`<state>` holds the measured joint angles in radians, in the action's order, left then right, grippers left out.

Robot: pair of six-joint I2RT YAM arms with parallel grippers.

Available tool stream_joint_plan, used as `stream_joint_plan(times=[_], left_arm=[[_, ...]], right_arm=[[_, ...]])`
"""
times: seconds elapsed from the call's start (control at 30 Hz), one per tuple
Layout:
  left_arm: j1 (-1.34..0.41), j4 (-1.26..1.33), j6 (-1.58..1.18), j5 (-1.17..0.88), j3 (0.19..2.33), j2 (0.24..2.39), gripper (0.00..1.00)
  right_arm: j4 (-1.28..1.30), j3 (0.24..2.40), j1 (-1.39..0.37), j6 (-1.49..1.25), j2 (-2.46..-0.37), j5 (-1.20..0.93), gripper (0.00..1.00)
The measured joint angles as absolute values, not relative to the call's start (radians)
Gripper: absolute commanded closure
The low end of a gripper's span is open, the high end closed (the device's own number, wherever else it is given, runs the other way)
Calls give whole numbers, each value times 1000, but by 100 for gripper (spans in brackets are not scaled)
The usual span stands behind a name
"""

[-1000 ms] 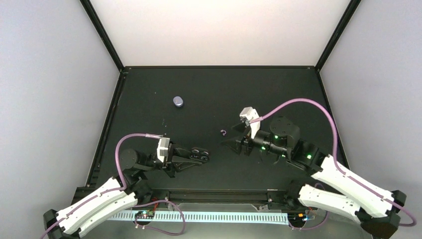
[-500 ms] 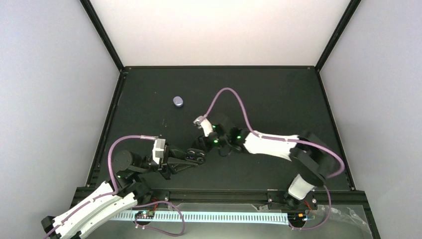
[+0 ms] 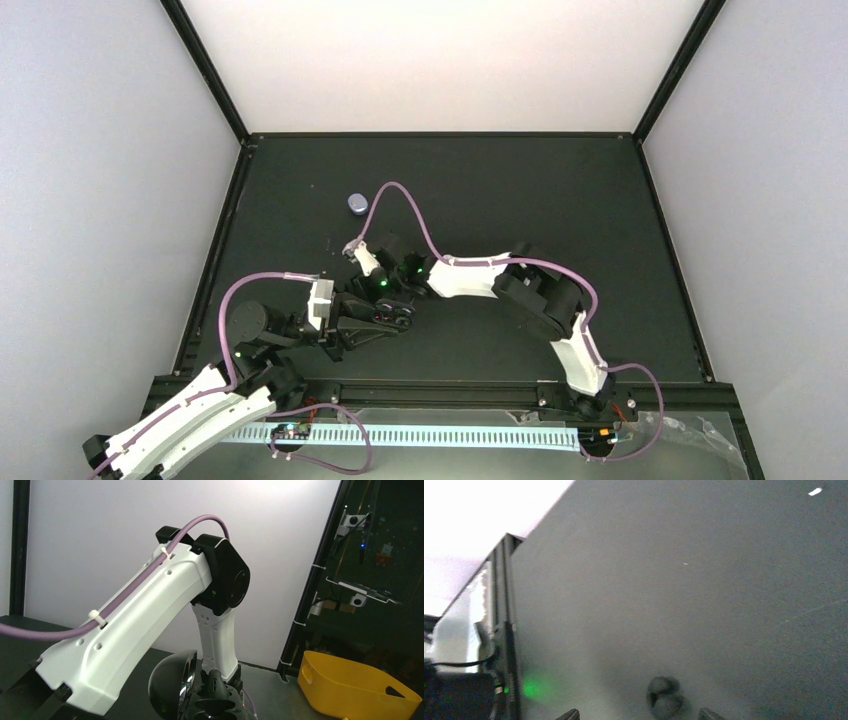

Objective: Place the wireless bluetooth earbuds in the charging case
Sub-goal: Pick up the earbud from the center of the board.

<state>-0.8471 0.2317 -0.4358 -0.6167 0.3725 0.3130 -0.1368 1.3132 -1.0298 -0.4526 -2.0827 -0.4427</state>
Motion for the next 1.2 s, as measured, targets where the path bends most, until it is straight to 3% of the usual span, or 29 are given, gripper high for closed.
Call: stream_joint_plan(times=[0.93,1.2], left_arm=[[-847,209,-419,-616,374,294,98],[-847,208,-419,-615,374,293,98]], right_arm=[[2,1447,-1078,-425,-2195,-265,66],[17,1452,-1082,-424,-2195,-244,67]])
